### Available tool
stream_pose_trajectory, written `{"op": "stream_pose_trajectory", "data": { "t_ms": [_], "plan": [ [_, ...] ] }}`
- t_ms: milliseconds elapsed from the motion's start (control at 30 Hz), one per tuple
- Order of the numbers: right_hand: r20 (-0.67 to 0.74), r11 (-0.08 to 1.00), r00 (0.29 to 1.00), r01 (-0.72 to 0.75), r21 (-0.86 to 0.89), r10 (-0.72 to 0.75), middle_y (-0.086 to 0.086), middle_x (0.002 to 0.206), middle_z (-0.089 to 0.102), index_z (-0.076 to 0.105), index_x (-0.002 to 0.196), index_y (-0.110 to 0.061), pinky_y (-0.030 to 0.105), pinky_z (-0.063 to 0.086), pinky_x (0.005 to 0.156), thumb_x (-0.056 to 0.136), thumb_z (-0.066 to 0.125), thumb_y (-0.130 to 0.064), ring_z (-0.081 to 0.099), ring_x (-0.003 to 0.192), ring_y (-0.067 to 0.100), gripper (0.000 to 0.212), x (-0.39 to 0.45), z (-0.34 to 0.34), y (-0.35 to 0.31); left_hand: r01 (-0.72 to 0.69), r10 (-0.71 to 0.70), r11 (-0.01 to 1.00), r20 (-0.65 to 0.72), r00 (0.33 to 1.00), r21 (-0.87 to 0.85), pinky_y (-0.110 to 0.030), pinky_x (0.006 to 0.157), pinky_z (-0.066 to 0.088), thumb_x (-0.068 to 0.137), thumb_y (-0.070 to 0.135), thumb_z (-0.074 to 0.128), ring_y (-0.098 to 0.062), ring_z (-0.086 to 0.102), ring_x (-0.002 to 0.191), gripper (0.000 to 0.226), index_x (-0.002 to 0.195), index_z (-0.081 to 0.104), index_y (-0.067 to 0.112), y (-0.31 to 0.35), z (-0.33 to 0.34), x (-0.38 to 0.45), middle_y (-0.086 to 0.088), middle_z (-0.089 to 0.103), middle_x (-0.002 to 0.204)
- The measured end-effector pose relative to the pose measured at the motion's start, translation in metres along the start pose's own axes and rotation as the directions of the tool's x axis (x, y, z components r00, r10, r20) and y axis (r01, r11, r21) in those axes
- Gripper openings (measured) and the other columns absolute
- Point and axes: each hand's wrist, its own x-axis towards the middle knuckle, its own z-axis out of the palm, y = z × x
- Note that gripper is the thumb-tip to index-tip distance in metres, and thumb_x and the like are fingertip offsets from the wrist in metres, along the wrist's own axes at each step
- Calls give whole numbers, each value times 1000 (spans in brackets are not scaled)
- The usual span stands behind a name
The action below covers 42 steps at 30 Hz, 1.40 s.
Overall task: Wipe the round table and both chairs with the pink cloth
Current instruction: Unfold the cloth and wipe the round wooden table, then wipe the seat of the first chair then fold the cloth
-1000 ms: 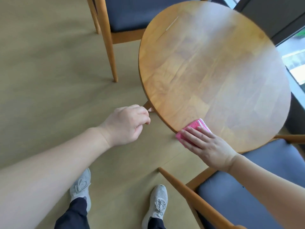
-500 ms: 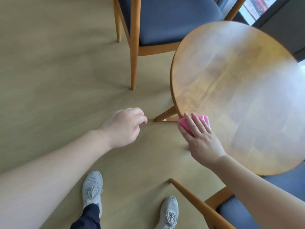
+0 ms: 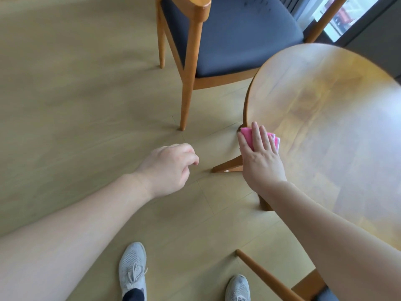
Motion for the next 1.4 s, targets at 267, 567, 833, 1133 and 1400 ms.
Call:
{"op": "stream_pose_trajectory", "data": {
  "t_ms": [267,567,833,1133,1400],
  "plan": [
    [60,967,972,-233,108,227,19,159,-11,0,154,-19,38,-9,111,92,42,0,-8,146,35,77,70,-19,-15,23,-23,1000,40,999,-4,-37,80,49,84,4,50,-22,58,100,30,105,69,15,-19,-15,13,0,62,108],
    [155,741,937,-343,578,313,-4,108,48,31,138,-37,15,49,52,95,46,-10,55,78,10,53,72,-92,6,19,-18,998,18,1000,-56,-36,80,50,90,9,47,-21,58,103,31,113,64,20,-1,-71,40,5,59,114],
    [135,657,987,-162,736,93,-14,107,58,46,123,-50,13,48,65,95,50,-21,58,91,1,40,39,-269,-37,-27,9,984,-98,995,-176,-20,86,38,93,14,51,-16,52,114,38,130,52,20,72,-214,60,5,52,131],
    [-115,507,992,76,859,46,-19,101,61,50,107,-48,12,50,65,95,50,-13,60,91,-6,37,14,-461,-81,-184,162,953,-108,981,-239,-29,82,47,89,19,53,-10,55,93,27,114,62,23,141,-398,49,5,60,101],
    [-125,397,992,116,911,-3,-12,109,65,55,123,-33,26,54,87,87,64,-44,62,104,5,38,46,-489,-53,-151,95,948,-204,974,-281,-7,56,42,93,32,54,5,55,84,10,91,57,41,149,-459,89,22,59,88]
  ]
}}
